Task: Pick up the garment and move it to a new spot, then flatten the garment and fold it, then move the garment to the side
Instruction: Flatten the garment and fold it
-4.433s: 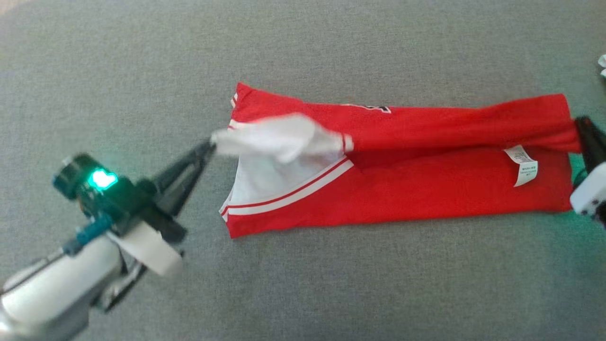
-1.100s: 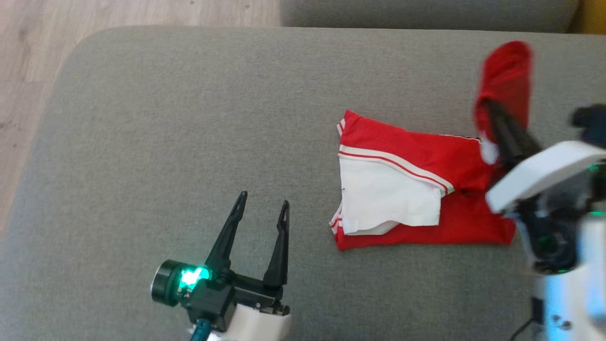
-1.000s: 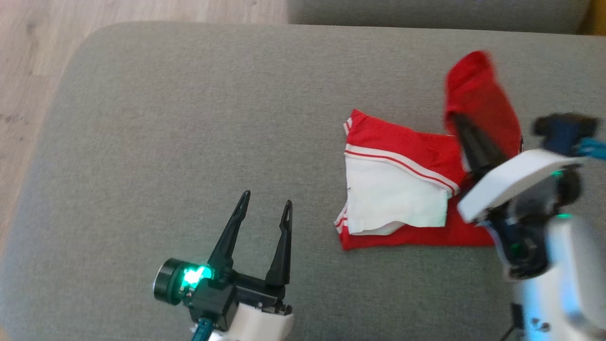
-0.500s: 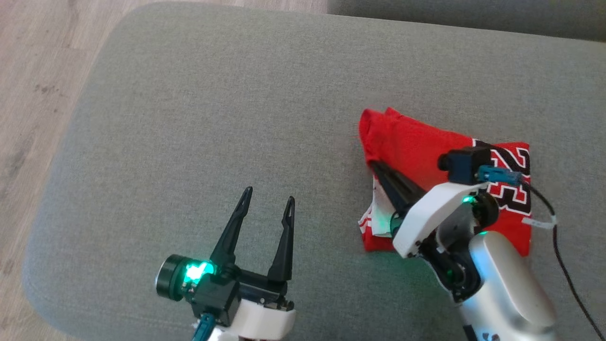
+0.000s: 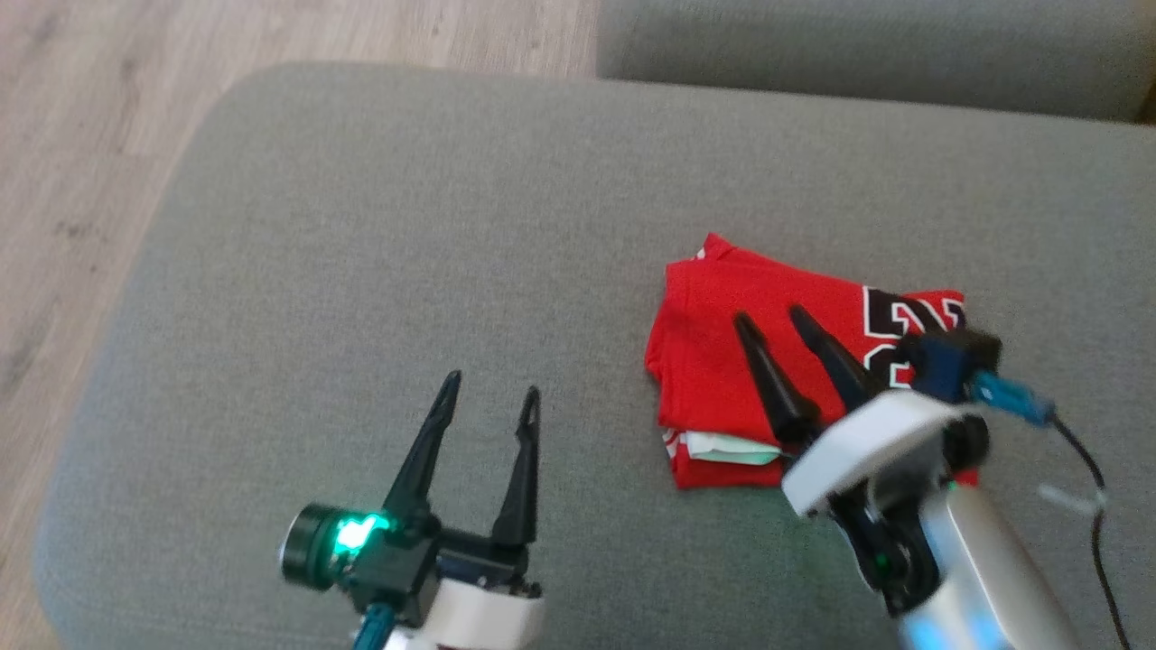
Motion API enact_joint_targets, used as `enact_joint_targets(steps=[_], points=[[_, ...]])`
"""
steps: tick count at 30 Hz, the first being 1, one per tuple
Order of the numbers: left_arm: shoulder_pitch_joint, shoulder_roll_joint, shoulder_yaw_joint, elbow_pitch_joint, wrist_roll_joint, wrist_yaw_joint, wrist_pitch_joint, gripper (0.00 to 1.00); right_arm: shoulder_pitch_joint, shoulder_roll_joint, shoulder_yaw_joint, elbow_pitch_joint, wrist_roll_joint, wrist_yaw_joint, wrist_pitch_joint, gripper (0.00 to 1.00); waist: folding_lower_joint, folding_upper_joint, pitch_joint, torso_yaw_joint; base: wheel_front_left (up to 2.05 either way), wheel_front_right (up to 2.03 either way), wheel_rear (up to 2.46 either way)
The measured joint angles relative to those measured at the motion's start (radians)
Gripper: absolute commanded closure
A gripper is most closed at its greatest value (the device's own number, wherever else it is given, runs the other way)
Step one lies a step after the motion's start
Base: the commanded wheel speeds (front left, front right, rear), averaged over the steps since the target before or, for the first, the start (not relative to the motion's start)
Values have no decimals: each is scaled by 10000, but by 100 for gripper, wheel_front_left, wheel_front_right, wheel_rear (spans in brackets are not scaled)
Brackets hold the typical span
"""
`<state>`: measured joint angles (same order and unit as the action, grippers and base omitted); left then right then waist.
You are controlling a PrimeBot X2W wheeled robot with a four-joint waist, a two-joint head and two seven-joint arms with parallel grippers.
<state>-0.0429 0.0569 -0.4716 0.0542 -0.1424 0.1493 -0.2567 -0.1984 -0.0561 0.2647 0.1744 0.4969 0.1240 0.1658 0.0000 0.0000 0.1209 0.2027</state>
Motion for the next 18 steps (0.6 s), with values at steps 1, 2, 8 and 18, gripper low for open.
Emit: enact_joint_targets(steps=[1,2,8,18], points=[[91,-4,79,17,-2,0,0,0,205,10,-148,12,-159,0,-171,0,0,0,-117,-19,0,0,0],[217,-2,194,31,-2,2,0,0,423,13,-341,12,-420,0,-458,0,-1,0,-245,-38,0,0,0],[1057,4,663,128,-107,4,0,0,1699,-38,-1875,73,-1396,0,-2552,0,-2,0,-1059,-161,0,0,0],[1776,4,1360,456,82,13,0,0,3146,-399,-2535,1216,-2291,0,-4138,0,-2,0,-2027,-484,0,0,0]])
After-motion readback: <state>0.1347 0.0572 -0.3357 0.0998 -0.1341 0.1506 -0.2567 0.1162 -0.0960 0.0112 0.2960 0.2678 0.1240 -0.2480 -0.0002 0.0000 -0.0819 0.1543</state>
